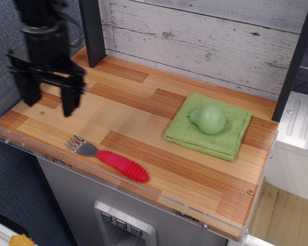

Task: Move green item towards the top of the counter.

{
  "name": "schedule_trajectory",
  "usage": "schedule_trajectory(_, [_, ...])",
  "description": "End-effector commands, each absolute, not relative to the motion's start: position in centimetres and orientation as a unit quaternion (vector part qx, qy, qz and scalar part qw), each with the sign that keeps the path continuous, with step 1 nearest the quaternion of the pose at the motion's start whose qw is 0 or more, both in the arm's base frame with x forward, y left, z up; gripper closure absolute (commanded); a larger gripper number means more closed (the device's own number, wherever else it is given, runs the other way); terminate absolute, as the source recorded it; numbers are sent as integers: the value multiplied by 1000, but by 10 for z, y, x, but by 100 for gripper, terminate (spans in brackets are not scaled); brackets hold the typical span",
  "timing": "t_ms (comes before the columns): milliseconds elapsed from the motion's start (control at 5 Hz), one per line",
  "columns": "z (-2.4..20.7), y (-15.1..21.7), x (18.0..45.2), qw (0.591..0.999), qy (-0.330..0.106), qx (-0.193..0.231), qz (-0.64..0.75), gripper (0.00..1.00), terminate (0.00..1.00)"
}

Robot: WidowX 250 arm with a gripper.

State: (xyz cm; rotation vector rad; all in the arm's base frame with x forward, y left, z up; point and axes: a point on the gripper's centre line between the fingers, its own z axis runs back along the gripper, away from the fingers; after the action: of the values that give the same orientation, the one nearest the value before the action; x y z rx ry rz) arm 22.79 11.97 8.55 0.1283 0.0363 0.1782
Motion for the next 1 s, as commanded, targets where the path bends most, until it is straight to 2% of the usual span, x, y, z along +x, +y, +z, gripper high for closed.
schedule_trajectory(0, [108,67,251,996,-45,68,49,0,0])
schedule_trajectory(200, [111,44,275,984,-38,-4,176,0,0])
schedule_trajectory(400, [109,16,288,954,-38,7,297,0,0])
schedule_trajectory(600, [113,-5,298,914,1,-46,403,0,0])
schedule_trajectory(800, [113,-20,304,892,1,-63,447,0,0])
